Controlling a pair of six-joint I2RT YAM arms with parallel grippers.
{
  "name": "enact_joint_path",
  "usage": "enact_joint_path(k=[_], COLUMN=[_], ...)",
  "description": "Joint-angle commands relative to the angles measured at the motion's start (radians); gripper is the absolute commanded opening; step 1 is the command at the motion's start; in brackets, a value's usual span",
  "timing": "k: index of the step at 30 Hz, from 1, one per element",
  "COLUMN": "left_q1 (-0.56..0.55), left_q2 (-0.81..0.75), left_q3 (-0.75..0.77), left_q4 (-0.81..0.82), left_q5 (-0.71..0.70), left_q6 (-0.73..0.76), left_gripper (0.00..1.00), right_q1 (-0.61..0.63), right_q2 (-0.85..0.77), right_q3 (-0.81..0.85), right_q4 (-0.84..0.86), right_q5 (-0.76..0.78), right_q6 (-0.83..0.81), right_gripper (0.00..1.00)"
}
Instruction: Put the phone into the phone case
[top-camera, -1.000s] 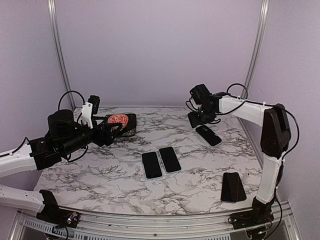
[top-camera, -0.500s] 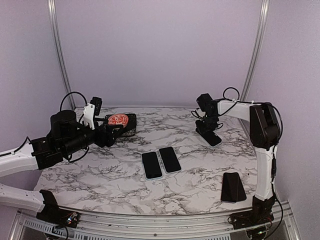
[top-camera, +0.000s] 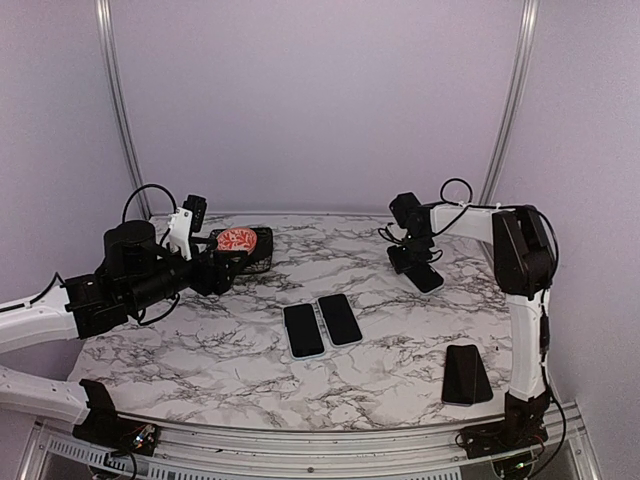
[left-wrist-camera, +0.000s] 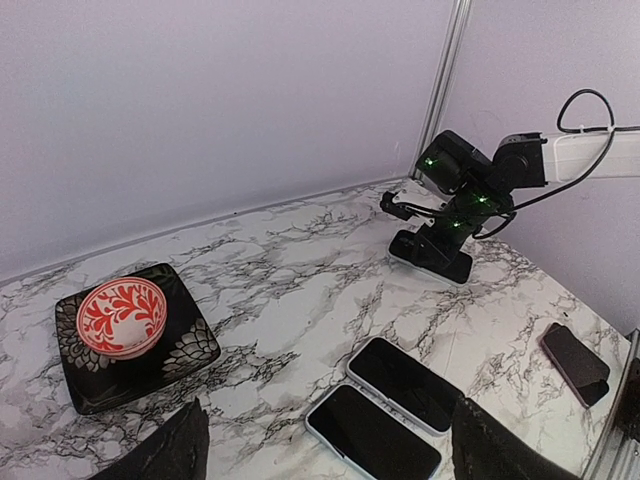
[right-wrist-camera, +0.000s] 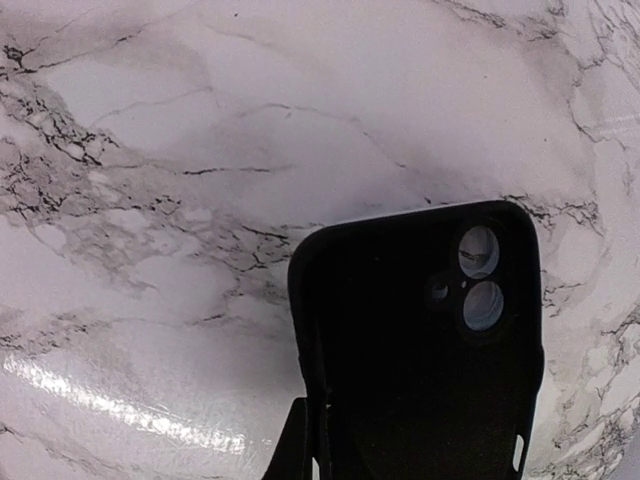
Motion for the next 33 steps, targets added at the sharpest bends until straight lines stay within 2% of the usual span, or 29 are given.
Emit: enact_joint_path(k=[1,9,14,20,26,29,33], left_q1=[0.005,0.004,0.004,0.005,0.005,0.005,0.005], left_q2=[0.006,0.005,0.000,-0.014,-0.016,-0.024,-0.039], left_q3=[0.040,0.041,0.042,0.040,0.047,0.048,0.046], left_q4=[-0.014,-0.014,-0.017,-0.018,-0.031,-0.040,-0.041], left_q5=[-0.010,-0.002,-0.003,-0.005,-0.001,-0.009,-0.024], left_q6=[0.005,0.001,0.001,-0.002,-0.009,-0.007,-0.004], left_gripper=[0.84,0.84,0.84,0.84,0.84,0.84,0.84], right_q1=[-0.006,0.025,0.176,0.291,0.391,0.402,0.403], right_q2=[0.011,-0.157,-0.297,-0.396,-0.383,-0.365,-0.388], right_q3=[0.035,0.052,-0.063,-0.302,-0.397,-0.431,-0.516], right_q4=[-0.042,-0.055,0.013,0.048,0.057,0.049,0.133], right_q5=[0.033,0.132,0.300,0.022,-0.043,-0.040,-0.117], right_q6=[-0.002,-0.005,0.044,0.293,0.448,0.528,0.605], right_gripper=[0.00,0.00,0.00,0.00,0.00,0.00,0.00])
